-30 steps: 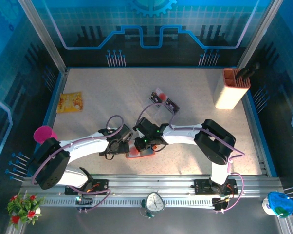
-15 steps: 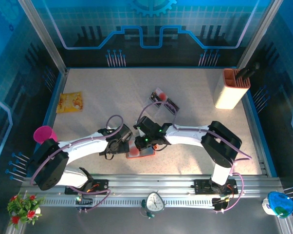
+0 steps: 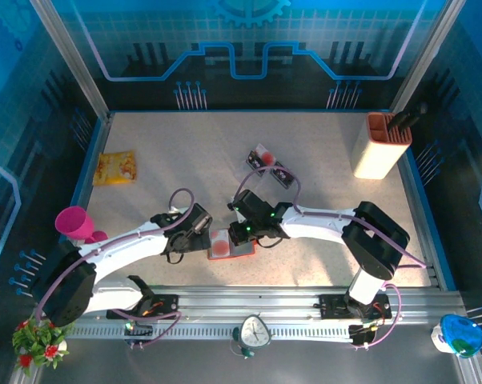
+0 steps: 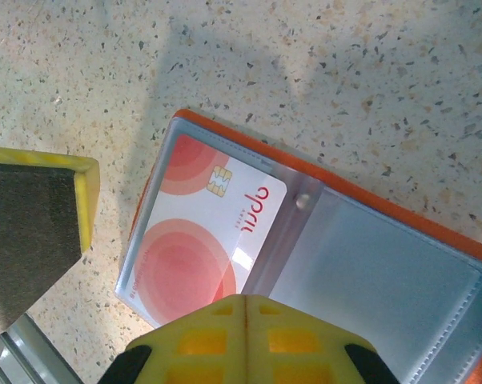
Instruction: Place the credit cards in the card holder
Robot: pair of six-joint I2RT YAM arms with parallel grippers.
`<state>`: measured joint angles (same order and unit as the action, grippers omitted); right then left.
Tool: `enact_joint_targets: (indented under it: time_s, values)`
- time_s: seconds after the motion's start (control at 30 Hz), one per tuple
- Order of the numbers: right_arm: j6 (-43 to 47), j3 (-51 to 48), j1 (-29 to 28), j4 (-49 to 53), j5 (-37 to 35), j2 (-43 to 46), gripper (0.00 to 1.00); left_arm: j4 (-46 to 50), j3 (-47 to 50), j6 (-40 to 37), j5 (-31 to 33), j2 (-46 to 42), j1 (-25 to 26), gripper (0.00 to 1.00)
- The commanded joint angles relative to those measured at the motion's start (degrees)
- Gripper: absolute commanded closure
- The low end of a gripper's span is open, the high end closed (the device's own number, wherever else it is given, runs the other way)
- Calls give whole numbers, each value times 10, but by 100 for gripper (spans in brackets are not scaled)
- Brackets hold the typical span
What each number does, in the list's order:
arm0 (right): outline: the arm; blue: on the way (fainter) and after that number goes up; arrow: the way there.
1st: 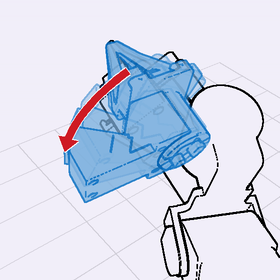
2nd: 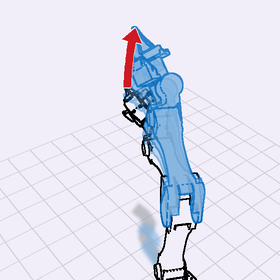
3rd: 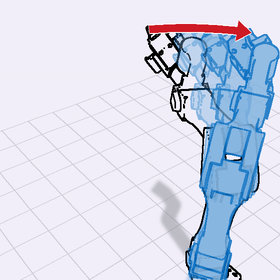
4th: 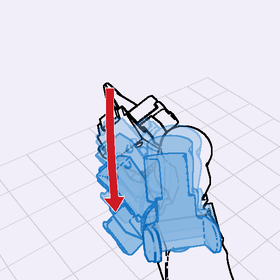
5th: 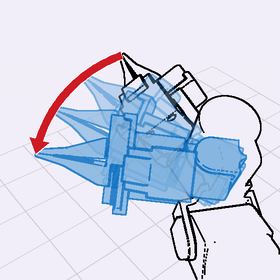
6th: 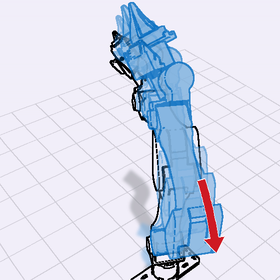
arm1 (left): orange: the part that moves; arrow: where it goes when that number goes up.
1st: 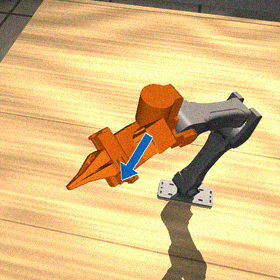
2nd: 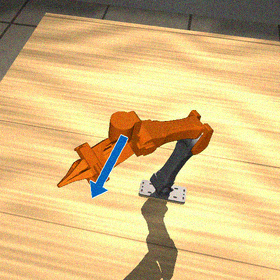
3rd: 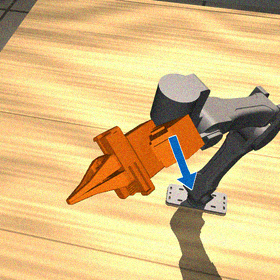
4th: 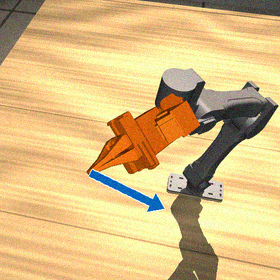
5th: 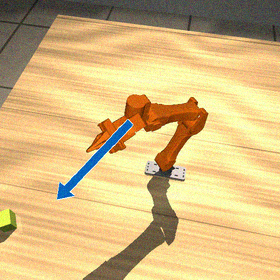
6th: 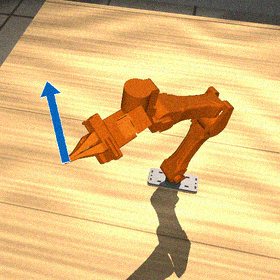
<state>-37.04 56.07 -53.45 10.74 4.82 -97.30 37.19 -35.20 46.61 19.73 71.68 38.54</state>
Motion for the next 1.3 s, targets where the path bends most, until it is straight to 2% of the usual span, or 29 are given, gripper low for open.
enact_joint_targets:
  time_s: [0.0, 0.73, 1.27]
  values:
    - [-8, -3, 1, -8, 6, -11, 100, 3, 14, 7, 5, 14, -5, 1]
    - [-5, 44, -12, -5, 19, -83, 100, -32, 1, -9, -10, 87, -6, 1]
    - [-4, 69, -32, 6, 29, -105, 100, -30, 2, -9, -12, 83, -6, 1]
